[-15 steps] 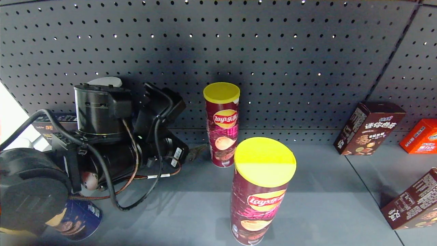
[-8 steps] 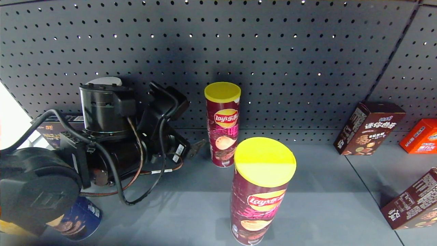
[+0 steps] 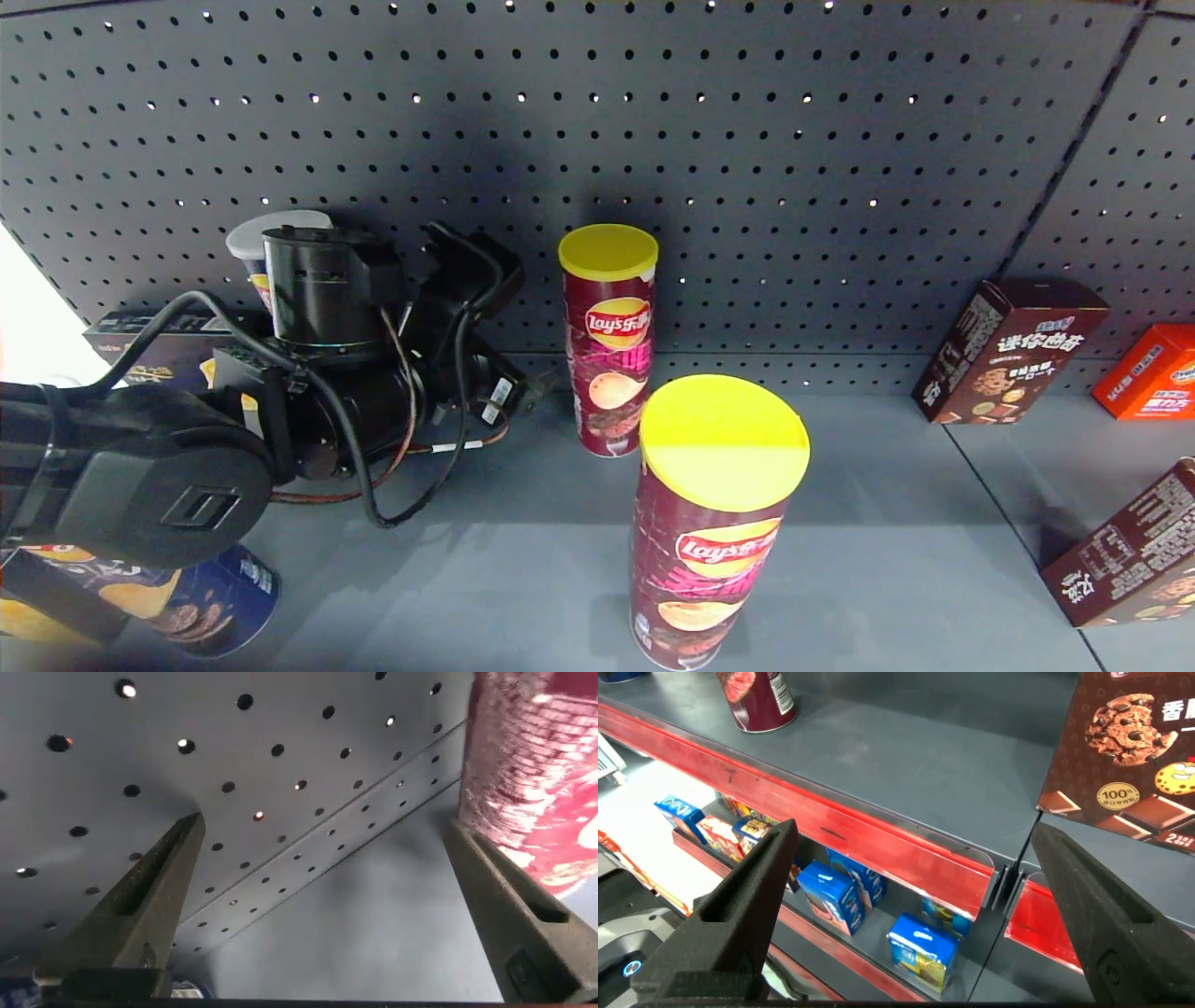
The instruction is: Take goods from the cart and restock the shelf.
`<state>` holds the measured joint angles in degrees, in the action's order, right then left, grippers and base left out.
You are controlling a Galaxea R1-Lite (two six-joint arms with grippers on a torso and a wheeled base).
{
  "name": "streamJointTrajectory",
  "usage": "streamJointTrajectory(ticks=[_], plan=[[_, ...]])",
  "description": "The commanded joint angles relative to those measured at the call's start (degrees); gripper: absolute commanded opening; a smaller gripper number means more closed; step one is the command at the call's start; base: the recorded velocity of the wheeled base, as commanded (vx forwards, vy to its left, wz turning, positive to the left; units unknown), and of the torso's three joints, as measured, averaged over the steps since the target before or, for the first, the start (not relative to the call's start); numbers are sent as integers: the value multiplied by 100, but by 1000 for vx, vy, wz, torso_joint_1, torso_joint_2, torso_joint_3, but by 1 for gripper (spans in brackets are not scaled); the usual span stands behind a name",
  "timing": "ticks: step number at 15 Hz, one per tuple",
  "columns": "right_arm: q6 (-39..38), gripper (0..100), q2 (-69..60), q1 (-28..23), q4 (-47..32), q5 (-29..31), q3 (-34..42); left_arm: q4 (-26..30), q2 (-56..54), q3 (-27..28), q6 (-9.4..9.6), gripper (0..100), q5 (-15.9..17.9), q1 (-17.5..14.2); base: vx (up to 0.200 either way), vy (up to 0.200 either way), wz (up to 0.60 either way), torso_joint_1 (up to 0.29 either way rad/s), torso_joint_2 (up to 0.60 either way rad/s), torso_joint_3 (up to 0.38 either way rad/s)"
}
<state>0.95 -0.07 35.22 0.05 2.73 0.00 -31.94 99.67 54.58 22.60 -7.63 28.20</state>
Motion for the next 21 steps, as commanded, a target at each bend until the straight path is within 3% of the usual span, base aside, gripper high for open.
streamJointTrajectory(ticks=[1, 21], plan=[[2, 100, 7, 3, 4, -1, 0, 4, 88, 35, -1, 100, -2, 10, 0, 0, 0, 0, 0, 0], [2, 100, 7, 3, 4, -1, 0, 65, 536, 466, -54, 100, -28, 476, 0, 0, 0, 0, 0, 0]])
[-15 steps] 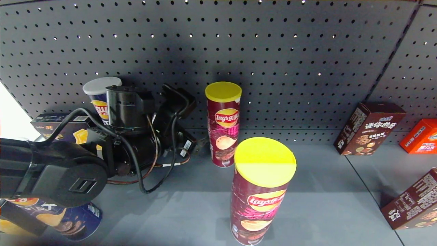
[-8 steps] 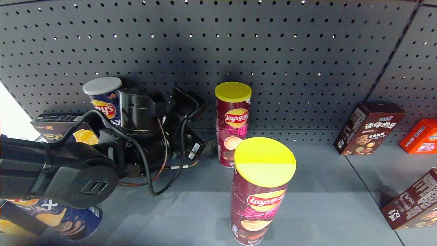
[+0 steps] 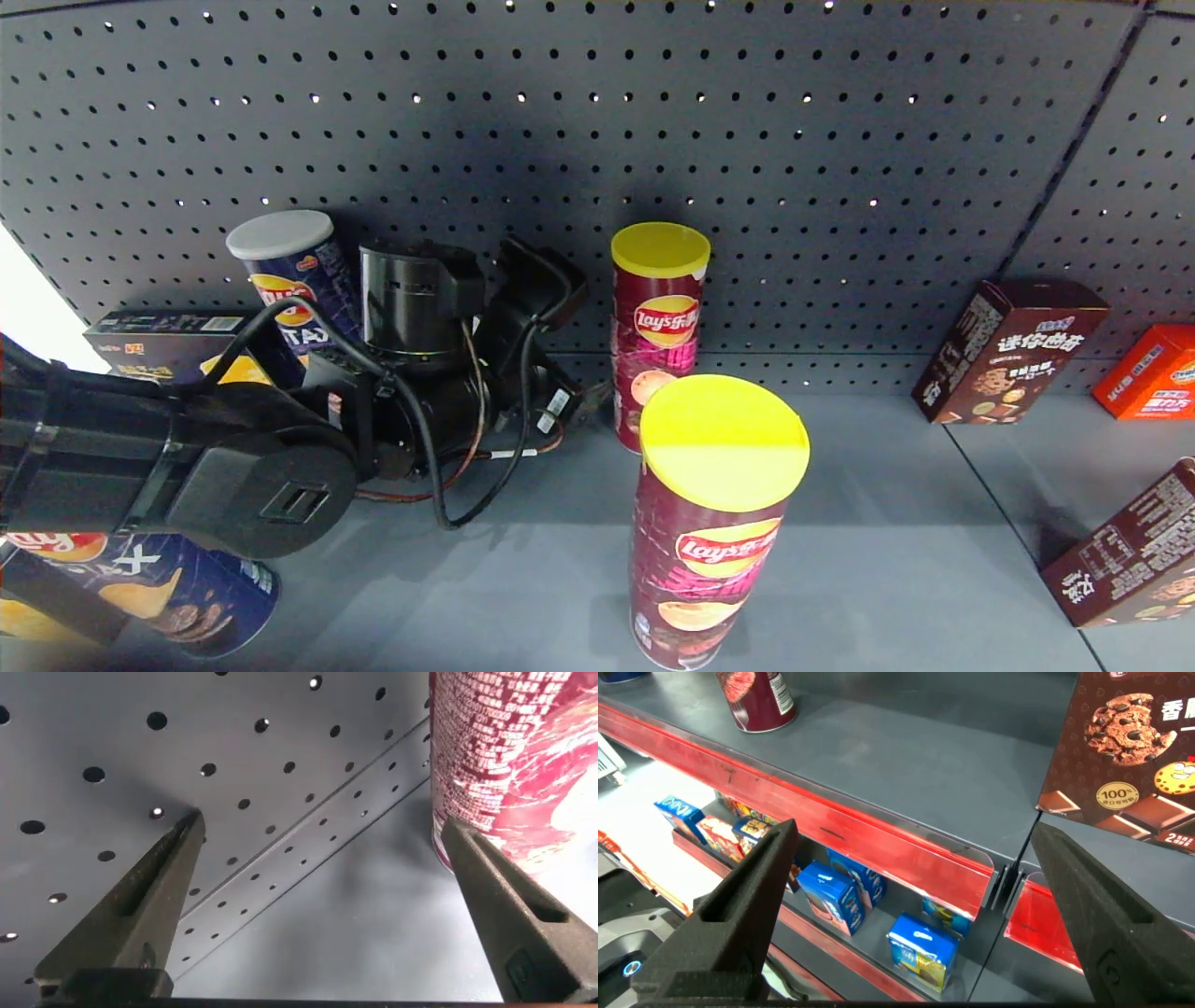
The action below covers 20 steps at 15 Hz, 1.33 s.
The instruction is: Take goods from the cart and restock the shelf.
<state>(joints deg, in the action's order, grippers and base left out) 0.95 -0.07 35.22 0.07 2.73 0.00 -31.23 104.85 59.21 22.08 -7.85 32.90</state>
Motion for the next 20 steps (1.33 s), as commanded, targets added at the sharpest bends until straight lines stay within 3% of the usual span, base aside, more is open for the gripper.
streamJointTrajectory(ticks=[1, 3, 5, 8, 14, 17, 20], plan=[[2, 100, 7, 3, 1, -1, 0, -14, 9, -15, -2, 100, -6, 6, 0, 0, 0, 0, 0, 0], [2, 100, 7, 3, 1, -1, 0, -6, -193, -147, -10, 100, -6, 6, 0, 0, 0, 0, 0, 0], [2, 100, 7, 3, 1, -1, 0, 12, -782, -612, -90, 100, 12, 32, 0, 0, 0, 0, 0, 0], [2, 100, 7, 3, 1, -1, 0, 73, -2083, -1816, -257, 100, 56, 58, 0, 0, 0, 0, 0, 0], [2, 100, 7, 3, 1, -1, 0, 117, -4183, -3759, -248, 100, 56, 348, 0, 0, 0, 0, 0, 0], [2, 100, 7, 3, 1, -1, 0, 91, -4869, -4374, -257, 100, 56, 419, 0, 0, 0, 0, 0, 0], [2, 100, 7, 3, 1, -1, 0, 100, -5264, -4585, -283, 100, 56, 507, 0, 0, 0, 0, 0, 0]])
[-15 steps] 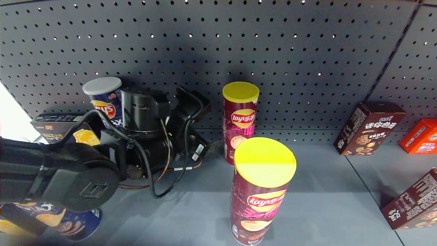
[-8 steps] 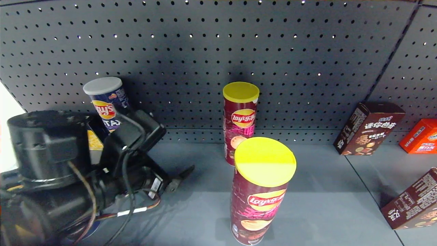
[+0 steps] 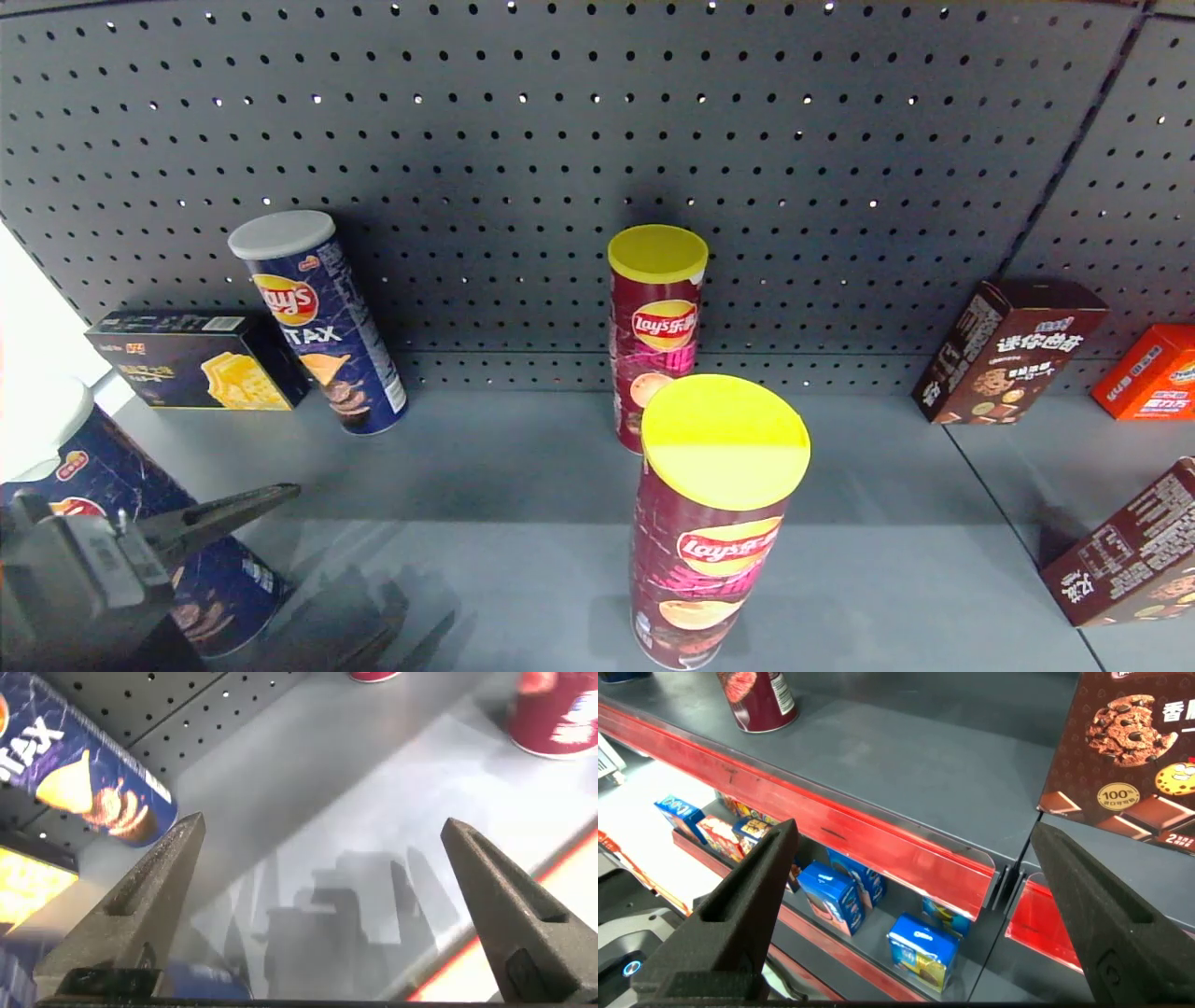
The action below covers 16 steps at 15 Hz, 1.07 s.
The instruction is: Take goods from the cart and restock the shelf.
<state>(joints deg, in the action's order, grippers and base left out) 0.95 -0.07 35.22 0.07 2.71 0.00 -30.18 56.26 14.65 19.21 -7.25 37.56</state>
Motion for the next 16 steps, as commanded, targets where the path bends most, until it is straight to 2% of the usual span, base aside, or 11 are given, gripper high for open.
streamJointTrajectory(ticks=[1, 3, 5, 7, 8, 10, 11, 12, 13, 16], plan=[[2, 100, 7, 3, 1, 2, 0, 4, -818, -349, -304, 100, -4, 278, 0, 0, 0, 0, 0, 0], [2, 100, 7, 3, 1, 2, 0, 21, -1372, -674, -401, 100, -4, 718, 0, 0, 0, 0, 0, 0], [2, 100, 7, 3, 1, 2, 0, 21, -1838, -964, -427, 100, -4, 823, 0, 0, 0, 0, 0, 0], [2, 100, 7, 3, 1, 2, 0, 30, -2312, -1263, -568, 100, -4, 823, 0, 0, 0, 0, 0, 0], [2, 100, 7, 3, 1, 2, 0, 303, -2778, -1465, -577, 100, -4, 832, 0, 0, 0, 0, 0, 0], [2, 100, 7, 3, 1, 2, 0, 1577, -3587, -1316, -577, 100, -4, 832, 0, 0, 0, 0, 0, 0], [2, 100, 7, 3, 1, 2, 0, 1990, -3815, -1210, -577, 100, 5, 832, 0, 0, 0, 0, 0, 0], [2, 100, 7, 3, 1, 2, 0, 3062, -4589, -1096, -515, 100, 5, 797, 0, 0, 0, 0, 0, 0], [2, 100, 7, 3, 1, 2, 0, 3590, -5037, -1061, -515, 100, 5, 788, 0, 0, 0, 0, 0, 0], [2, 100, 7, 3, 1, 2, 0, 3889, -5327, -903, -541, 100, 5, 779, 0, 0, 0, 0, 0, 0]])
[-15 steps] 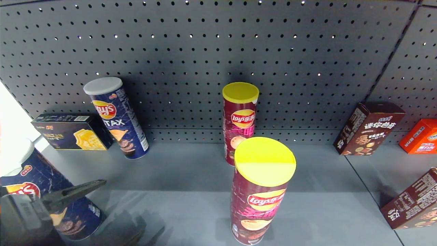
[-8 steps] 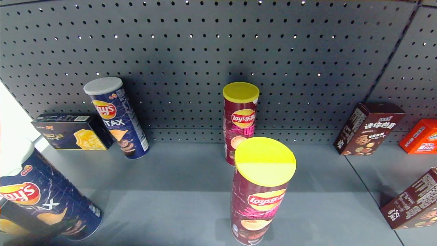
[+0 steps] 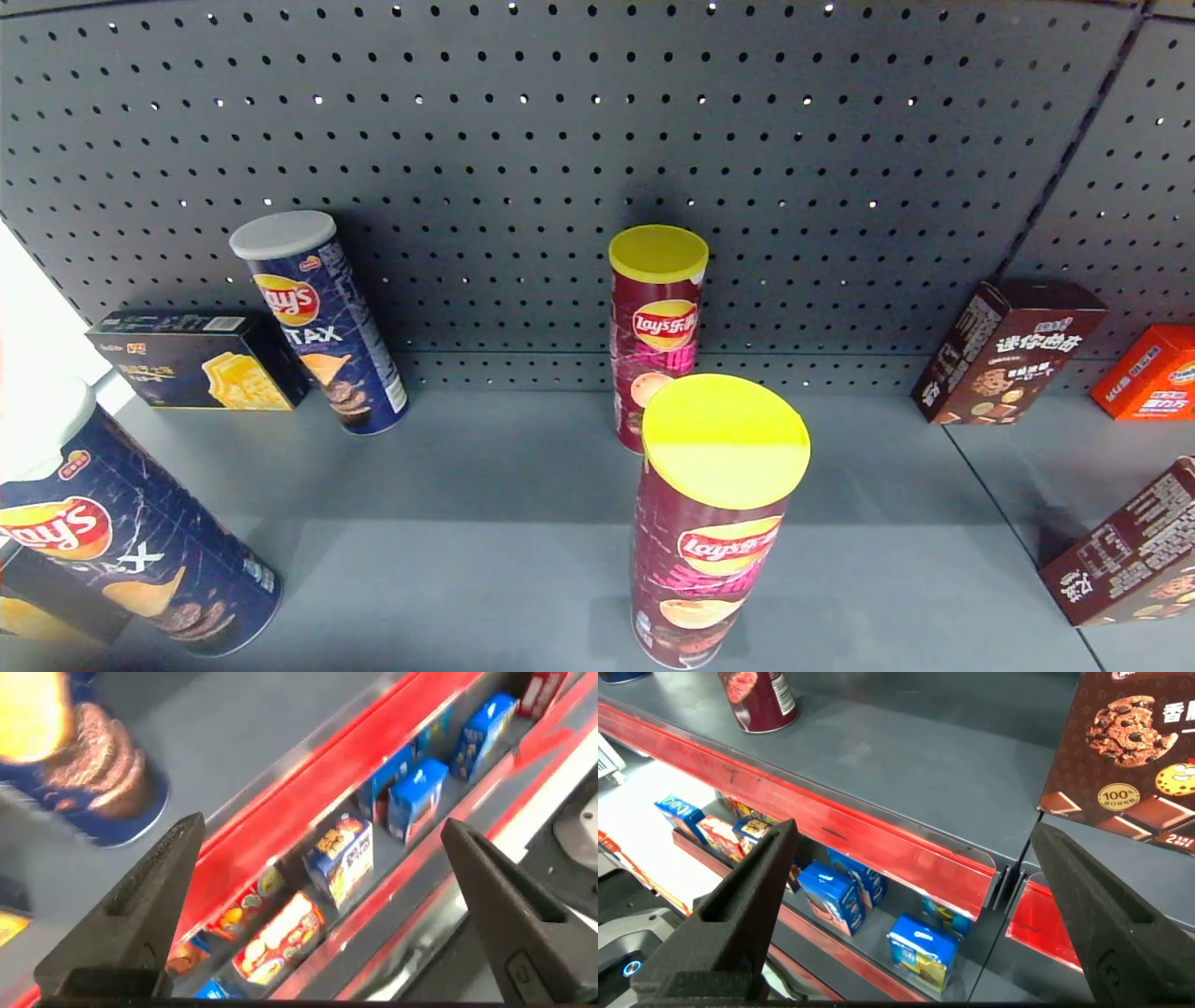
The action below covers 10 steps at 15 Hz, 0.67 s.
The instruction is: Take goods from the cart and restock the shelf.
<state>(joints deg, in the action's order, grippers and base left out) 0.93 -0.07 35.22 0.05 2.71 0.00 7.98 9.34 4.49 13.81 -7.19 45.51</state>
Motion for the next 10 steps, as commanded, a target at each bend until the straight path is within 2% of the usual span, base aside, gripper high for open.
streamJointTrajectory(ticks=[1, 2, 3, 5, 6, 7, 8, 9, 10], plan=[[4, 100, 7, 3, 4, 2, 0, 72, -653, 114, -10, 100, -1, -51, 0, 0, 0, 0, 0, 0], [4, 100, 7, 3, 4, 2, 0, 72, -696, 114, -10, 100, -1, -112, 0, 0, 0, 0, 0, 0], [4, 100, 7, 3, 4, 2, 0, 63, -749, 114, -19, 100, -1, -446, 0, 0, 0, 0, 0, 0], [4, 100, 7, 3, 4, 2, 0, -25, 182, 61, -19, 100, -1, -1413, 0, 0, 0, 0, 0, 0], [4, 100, 7, 3, 4, 2, 0, -78, 270, 26, -10, 100, 7, -1633, 0, 0, 0, 0, 0, 0], [4, 100, 7, 3, 4, 2, 0, -570, 367, -185, 7, 100, 271, -2310, 0, 0, 0, 0, 0, 0], [4, 100, 7, 3, 4, 2, 0, -570, 367, -185, 7, 100, 271, -2310, 0, 0, 0, 0, 0, 0], [4, 100, 7, 3, 4, 2, 0, -1220, 464, -449, -28, 100, 1159, -3311, 0, 0, 0, 0, 0, 0], [4, 100, 7, 3, 4, 2, 0, -1168, 429, -449, -45, 100, 1387, -3786, 0, 0, 0, 0, 0, 0]])
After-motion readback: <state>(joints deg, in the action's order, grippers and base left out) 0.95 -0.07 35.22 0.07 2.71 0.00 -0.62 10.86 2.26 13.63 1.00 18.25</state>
